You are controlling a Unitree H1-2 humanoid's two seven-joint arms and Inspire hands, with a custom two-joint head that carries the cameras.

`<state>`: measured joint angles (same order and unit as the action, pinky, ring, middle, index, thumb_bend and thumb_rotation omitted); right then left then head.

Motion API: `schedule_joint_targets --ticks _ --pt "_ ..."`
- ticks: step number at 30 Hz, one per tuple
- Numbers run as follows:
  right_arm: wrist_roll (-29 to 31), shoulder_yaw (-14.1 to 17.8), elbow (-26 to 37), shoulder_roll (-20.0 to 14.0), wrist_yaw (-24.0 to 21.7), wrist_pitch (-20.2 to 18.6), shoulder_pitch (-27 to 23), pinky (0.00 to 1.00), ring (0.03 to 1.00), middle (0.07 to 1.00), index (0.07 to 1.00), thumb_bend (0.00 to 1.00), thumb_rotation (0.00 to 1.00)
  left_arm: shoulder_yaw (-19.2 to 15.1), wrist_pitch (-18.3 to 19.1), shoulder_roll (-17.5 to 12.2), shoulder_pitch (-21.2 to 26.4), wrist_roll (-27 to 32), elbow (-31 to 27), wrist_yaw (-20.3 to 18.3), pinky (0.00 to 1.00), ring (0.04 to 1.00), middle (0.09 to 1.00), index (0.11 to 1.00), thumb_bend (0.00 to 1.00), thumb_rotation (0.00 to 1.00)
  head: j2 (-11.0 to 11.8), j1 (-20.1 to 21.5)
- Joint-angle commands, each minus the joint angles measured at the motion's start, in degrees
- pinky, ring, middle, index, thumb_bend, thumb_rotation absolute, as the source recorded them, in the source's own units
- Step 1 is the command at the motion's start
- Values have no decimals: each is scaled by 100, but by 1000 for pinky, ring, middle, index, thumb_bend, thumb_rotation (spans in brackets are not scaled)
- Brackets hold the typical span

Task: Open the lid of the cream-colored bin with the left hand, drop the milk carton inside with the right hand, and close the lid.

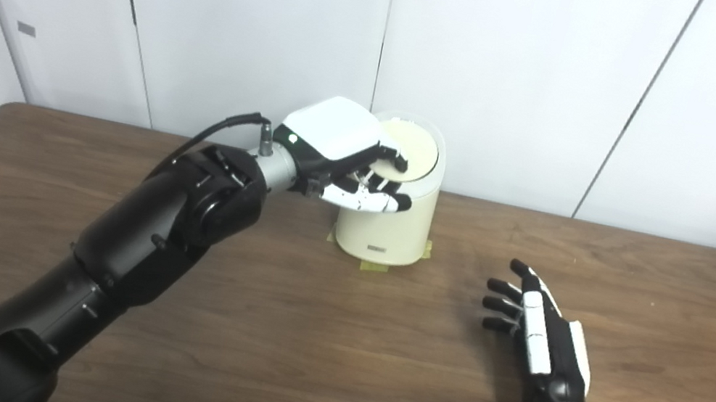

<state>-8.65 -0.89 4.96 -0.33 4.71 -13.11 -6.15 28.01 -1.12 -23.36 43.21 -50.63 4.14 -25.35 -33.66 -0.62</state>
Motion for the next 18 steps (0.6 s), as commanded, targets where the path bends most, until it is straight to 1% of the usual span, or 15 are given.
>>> schedule_joint_targets --ticks 1,4,7,10,12,14,18 --pt "-103 -41 125 -17 6 7 -159 597 712 741 871 400 1000 51 -11 -98 134 -169 29 -177 978 893 834 814 532 1000 -4 -11" --pt "-221 -93 198 -18 13 -103 -141 608 718 740 873 399 1000 120 74 -104 152 -300 42 -398 998 918 862 846 543 1000 -30 -11" --pt "-226 -76 212 2 25 -146 -156 634 729 741 873 403 1000 149 70 -100 149 -383 58 -487 1000 929 879 865 556 1000 -52 0" --pt "-160 -33 211 25 24 -117 -180 621 721 730 868 406 984 314 6 -157 187 -601 44 -673 1000 961 904 882 576 1000 -97 -11" --pt "-143 -27 221 24 11 -112 -177 621 721 732 871 412 981 472 -108 -216 240 -817 21 -779 1000 971 908 881 588 1000 -121 -10" --pt "-178 -47 223 4 4 -99 -172 622 722 733 873 416 987 562 -178 -240 255 -939 12 -805 1000 973 905 869 605 1000 -129 -6" --pt "-172 -52 238 2 -3 -90 -166 614 724 732 873 404 999 569 -178 -236 217 -990 -42 -888 1000 970 899 848 632 1000 -164 3"
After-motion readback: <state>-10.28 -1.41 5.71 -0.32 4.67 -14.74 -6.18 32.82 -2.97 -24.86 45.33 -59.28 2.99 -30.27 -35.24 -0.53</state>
